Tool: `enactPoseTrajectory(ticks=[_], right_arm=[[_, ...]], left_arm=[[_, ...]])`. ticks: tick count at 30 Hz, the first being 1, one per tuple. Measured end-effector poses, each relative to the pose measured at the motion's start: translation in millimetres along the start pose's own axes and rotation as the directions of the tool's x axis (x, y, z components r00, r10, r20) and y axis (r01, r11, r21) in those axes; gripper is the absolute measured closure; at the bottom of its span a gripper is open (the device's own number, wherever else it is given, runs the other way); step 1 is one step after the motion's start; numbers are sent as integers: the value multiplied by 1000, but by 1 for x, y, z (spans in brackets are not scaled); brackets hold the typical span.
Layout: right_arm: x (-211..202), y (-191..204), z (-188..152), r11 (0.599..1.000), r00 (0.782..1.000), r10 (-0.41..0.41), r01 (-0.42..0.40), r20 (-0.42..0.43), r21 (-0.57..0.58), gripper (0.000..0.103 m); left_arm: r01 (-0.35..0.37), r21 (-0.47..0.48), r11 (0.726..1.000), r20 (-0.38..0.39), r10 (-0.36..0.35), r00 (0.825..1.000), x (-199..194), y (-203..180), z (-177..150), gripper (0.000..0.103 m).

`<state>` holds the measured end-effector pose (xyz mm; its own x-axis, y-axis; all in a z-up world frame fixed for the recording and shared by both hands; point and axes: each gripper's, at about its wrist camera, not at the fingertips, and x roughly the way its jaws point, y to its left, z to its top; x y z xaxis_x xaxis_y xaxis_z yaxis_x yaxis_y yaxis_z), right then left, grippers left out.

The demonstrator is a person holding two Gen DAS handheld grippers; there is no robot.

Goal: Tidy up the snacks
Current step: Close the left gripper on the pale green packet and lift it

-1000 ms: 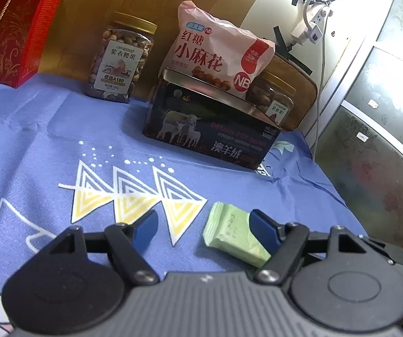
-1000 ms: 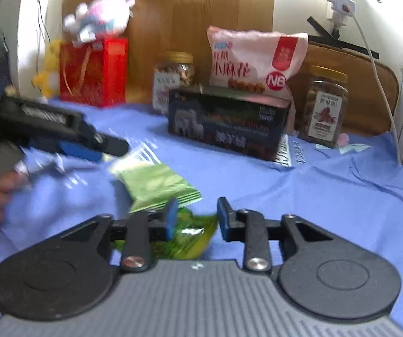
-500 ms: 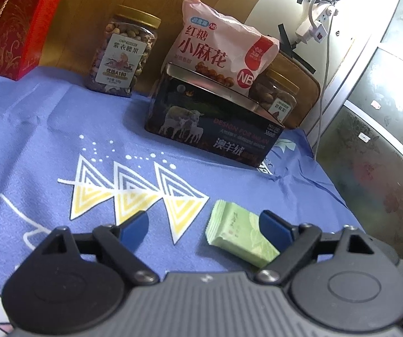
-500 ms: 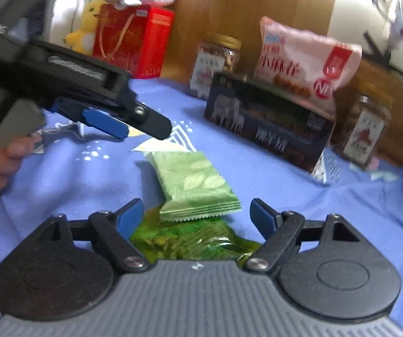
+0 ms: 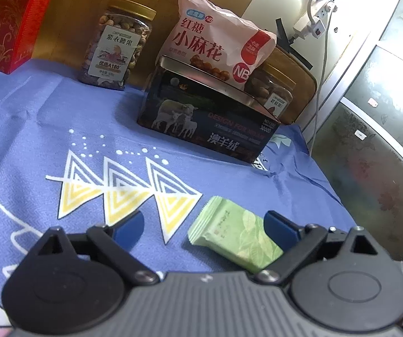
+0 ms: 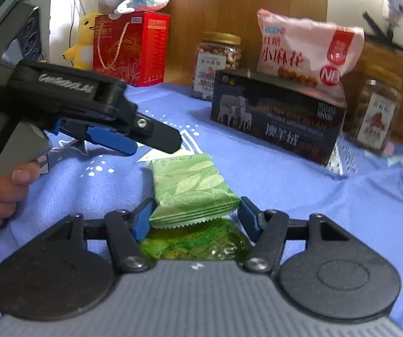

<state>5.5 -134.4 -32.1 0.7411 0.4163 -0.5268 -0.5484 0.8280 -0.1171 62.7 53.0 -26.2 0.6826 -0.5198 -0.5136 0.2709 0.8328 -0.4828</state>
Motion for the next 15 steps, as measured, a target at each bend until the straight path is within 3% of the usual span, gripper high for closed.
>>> enactPoseTrajectory(ticks=[9,11,15], right_arm=[[-13,12,-1,994,996,-43,51,82,-97,39],[-12,8,0,999,998,-10,13,57,-51,46],[-13,0,0,999,999,20,-22,31,44,47]], left_arm=[[4,-5,1000,-3,-4,1000,0,0,-1,8],[13,-5,1000,-8,-13,1000,0,-1,-2,7],[16,1,1000,-14,-16,1000,0,-4,-3,7]])
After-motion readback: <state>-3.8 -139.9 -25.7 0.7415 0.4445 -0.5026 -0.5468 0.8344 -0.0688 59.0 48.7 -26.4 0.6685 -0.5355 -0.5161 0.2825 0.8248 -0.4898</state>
